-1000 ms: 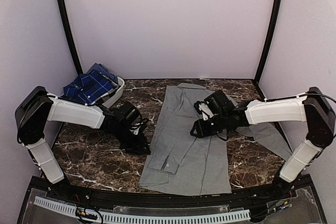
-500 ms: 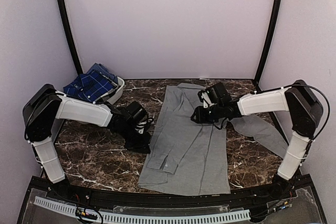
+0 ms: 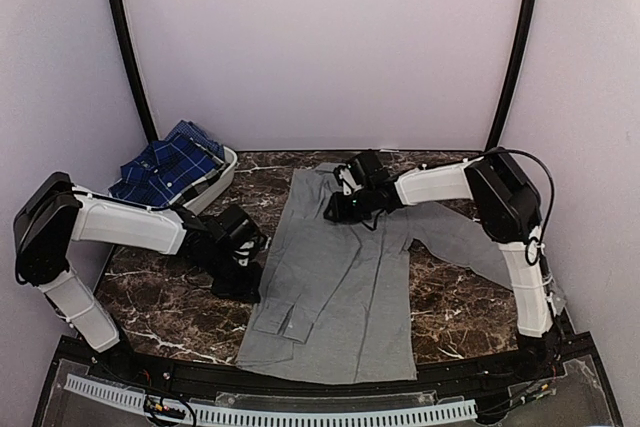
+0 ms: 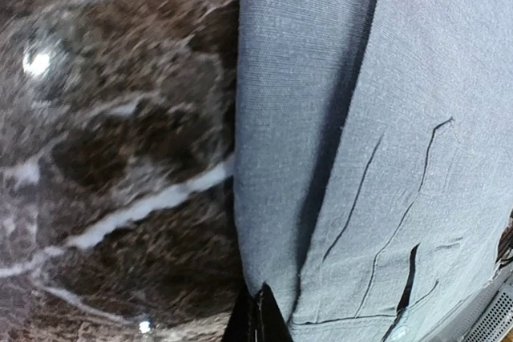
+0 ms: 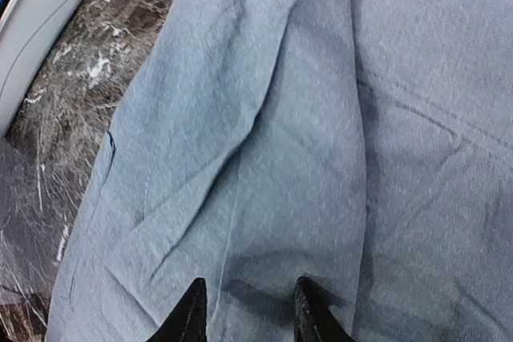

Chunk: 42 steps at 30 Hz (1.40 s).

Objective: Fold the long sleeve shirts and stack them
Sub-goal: Move the 1/3-folded shirt to the center of the board.

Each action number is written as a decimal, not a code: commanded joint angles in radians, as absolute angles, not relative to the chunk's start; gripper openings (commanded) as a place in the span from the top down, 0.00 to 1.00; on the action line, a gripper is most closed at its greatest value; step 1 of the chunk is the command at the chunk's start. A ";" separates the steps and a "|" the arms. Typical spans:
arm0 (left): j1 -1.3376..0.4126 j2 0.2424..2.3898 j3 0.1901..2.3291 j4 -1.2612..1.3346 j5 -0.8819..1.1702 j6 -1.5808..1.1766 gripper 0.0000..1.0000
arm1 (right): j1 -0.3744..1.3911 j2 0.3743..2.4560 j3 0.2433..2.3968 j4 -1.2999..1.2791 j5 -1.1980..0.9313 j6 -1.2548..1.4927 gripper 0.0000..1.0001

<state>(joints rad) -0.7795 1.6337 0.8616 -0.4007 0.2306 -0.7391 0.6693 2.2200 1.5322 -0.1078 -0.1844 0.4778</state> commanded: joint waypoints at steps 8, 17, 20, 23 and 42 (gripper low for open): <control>-0.740 1.485 0.741 -0.476 0.180 -0.786 1.00 | 0.749 2.502 2.006 -0.333 -0.183 0.422 0.66; -0.708 1.513 0.808 -0.494 0.170 -0.719 0.99 | 0.720 2.491 2.149 -0.437 -0.134 0.363 0.64; -0.707 1.514 0.828 -0.502 0.167 -0.708 0.89 | 0.711 2.426 2.124 -0.454 -0.123 0.341 0.61; -0.706 1.496 0.848 -0.534 0.121 -0.695 0.81 | 0.696 2.316 2.016 -0.429 -0.105 0.330 0.59; -0.712 1.657 1.193 -0.427 0.169 -0.583 0.67 | 0.363 1.518 1.010 -0.294 0.098 0.474 0.57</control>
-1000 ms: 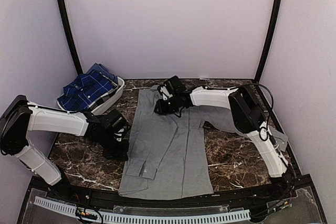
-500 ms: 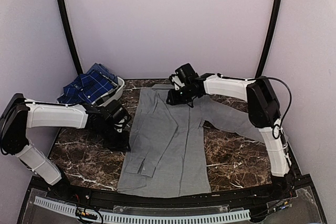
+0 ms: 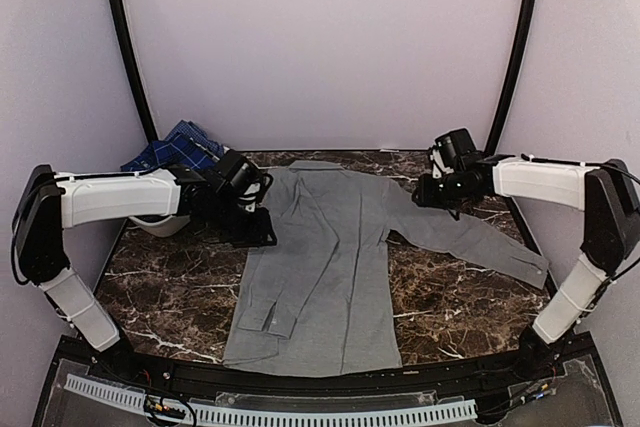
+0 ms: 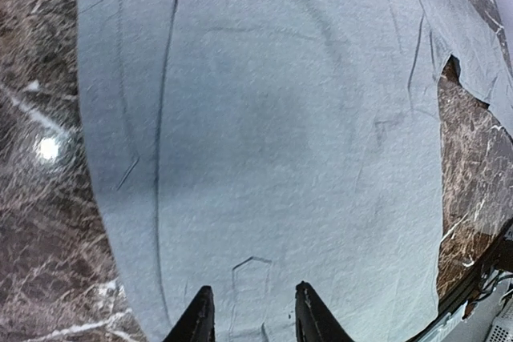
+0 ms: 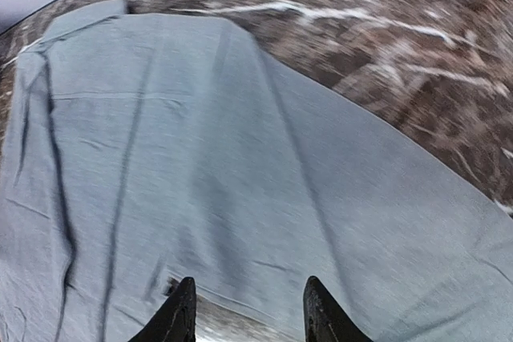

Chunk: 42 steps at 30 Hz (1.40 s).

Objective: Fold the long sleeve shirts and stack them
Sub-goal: Adjust the sleeve at the corner of the board.

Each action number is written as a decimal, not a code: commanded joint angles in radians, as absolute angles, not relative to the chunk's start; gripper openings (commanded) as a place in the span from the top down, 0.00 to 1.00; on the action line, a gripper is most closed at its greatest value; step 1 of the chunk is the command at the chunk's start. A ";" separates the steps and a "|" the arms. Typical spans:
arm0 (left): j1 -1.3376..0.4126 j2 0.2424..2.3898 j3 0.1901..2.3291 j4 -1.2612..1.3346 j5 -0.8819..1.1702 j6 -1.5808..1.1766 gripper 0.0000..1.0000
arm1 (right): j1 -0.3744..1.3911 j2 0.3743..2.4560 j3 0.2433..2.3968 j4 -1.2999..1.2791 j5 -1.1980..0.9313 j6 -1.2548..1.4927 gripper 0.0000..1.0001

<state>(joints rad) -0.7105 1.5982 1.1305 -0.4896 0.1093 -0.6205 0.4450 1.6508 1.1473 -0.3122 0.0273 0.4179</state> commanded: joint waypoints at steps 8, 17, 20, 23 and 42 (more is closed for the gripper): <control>-0.721 1.761 1.247 -0.315 0.247 -0.607 0.67 | 0.112 1.331 0.762 -0.349 0.151 0.505 0.38; -0.723 1.767 1.233 -0.270 0.269 -0.620 0.67 | -0.057 1.414 0.676 -0.301 0.145 0.500 0.21; -0.724 1.758 1.226 -0.270 0.267 -0.617 0.67 | -0.058 1.486 0.677 -0.255 0.100 0.507 0.22; -0.724 1.748 1.212 -0.272 0.261 -0.617 0.67 | -0.057 1.531 0.664 -0.191 0.026 0.518 0.27; -0.723 1.702 1.181 -0.282 0.230 -0.624 0.68 | 0.127 1.704 0.834 -0.273 0.119 0.507 0.91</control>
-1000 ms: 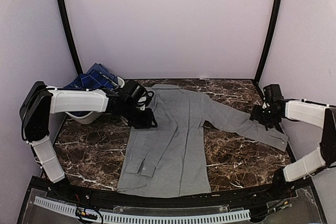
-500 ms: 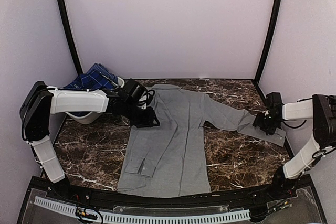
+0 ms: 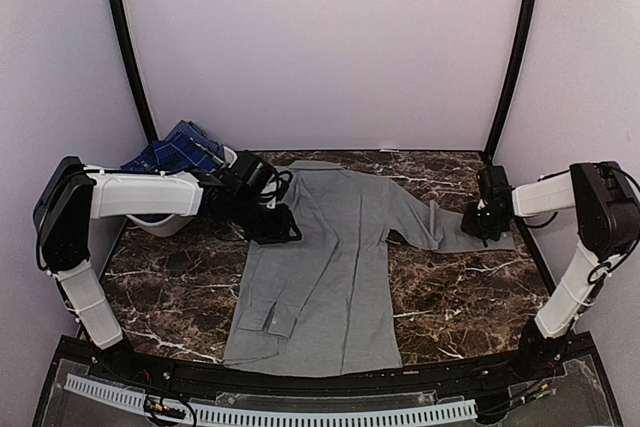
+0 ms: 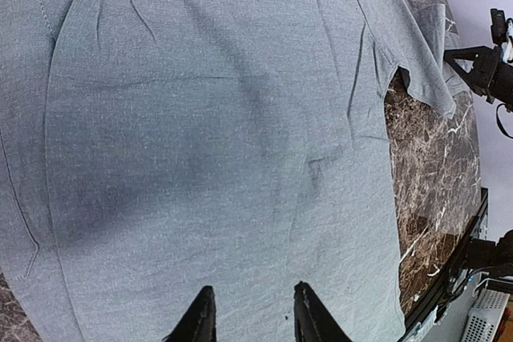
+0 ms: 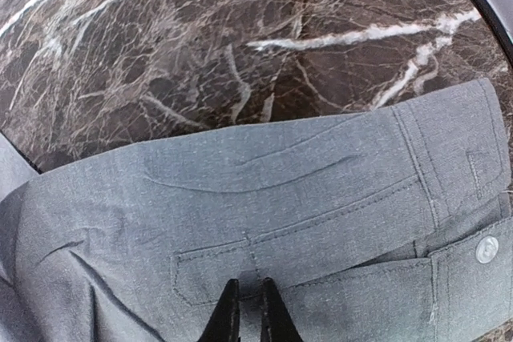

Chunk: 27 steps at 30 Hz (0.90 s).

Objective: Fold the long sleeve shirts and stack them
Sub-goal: Adjust the sleeve at the corner of the board, then pick up the sleeve from the corner of the board.

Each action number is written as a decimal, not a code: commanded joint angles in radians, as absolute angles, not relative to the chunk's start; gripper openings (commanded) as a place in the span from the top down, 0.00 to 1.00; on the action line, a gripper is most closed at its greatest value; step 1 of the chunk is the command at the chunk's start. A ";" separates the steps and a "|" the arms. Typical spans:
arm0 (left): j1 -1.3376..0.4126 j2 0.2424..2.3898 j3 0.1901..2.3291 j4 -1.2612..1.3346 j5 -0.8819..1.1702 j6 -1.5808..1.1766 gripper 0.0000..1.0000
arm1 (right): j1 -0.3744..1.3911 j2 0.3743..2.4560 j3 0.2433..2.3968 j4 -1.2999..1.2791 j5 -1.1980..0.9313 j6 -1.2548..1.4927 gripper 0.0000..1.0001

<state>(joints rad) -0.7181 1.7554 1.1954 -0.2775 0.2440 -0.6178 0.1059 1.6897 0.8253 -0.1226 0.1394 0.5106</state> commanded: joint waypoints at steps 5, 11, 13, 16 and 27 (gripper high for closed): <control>-0.723 1.696 1.179 -0.282 0.232 -0.625 0.68 | 0.100 1.607 0.886 -0.361 0.204 0.480 0.58; -0.721 1.689 1.166 -0.268 0.236 -0.623 0.68 | -0.006 1.534 0.892 -0.416 0.258 0.445 0.29; -0.721 1.688 1.164 -0.262 0.240 -0.626 0.68 | -0.056 1.528 0.873 -0.415 0.258 0.434 0.24; -0.721 1.689 1.161 -0.257 0.244 -0.625 0.68 | -0.092 1.543 0.853 -0.394 0.239 0.414 0.20; -0.721 1.698 1.176 -0.247 0.260 -0.627 0.68 | -0.112 1.684 0.858 -0.330 0.170 0.406 0.29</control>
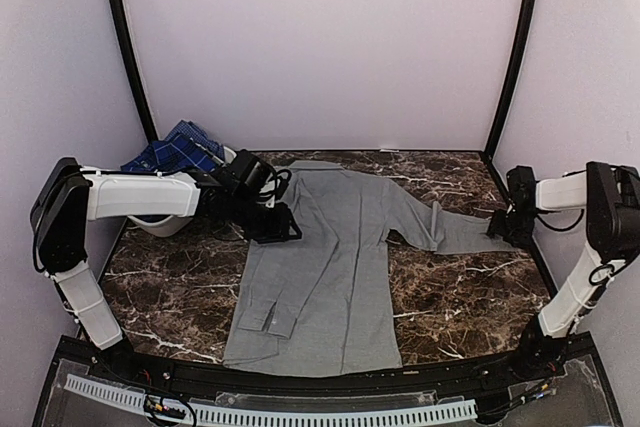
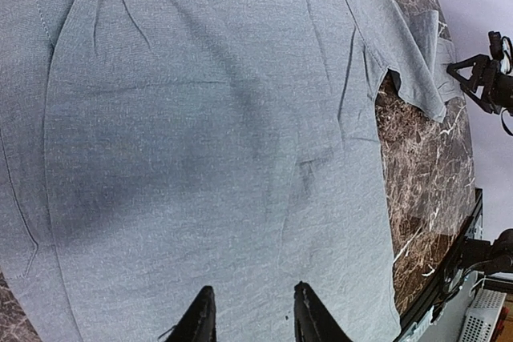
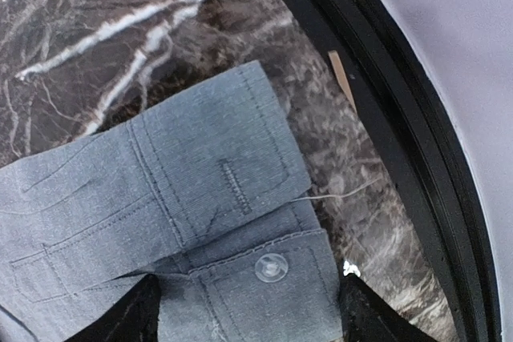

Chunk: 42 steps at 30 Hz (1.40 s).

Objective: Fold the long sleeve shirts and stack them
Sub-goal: Pick up the sleeve from the corner of the board, then pass from the right arm to the left

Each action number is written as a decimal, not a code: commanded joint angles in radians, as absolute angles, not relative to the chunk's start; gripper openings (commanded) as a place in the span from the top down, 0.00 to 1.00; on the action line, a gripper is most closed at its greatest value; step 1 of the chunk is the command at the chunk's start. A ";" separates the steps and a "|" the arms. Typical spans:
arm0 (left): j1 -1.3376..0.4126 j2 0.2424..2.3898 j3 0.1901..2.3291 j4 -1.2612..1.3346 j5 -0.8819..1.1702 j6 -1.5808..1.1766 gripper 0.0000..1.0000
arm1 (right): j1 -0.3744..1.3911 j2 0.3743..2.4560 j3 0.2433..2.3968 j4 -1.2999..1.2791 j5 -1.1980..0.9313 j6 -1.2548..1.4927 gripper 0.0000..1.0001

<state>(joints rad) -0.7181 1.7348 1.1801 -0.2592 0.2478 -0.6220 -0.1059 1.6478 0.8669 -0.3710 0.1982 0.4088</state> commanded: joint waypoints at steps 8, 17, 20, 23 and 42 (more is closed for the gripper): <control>-0.721 1.703 1.192 -0.253 0.258 -0.627 0.68 | -0.110 1.706 0.849 -0.315 0.134 0.421 0.83; -0.719 1.694 1.206 -0.261 0.271 -0.640 0.68 | -0.025 1.529 0.982 -0.402 0.192 0.413 1.00; -0.719 1.682 1.210 -0.257 0.285 -0.656 0.68 | 0.071 1.472 1.057 -0.426 0.201 0.406 1.00; -0.714 1.667 1.210 -0.238 0.313 -0.676 0.67 | 0.185 1.444 1.112 -0.426 0.207 0.402 1.00; -0.698 1.709 1.103 0.152 0.450 -1.005 0.53 | 0.840 1.852 1.343 -0.143 -0.033 0.540 1.00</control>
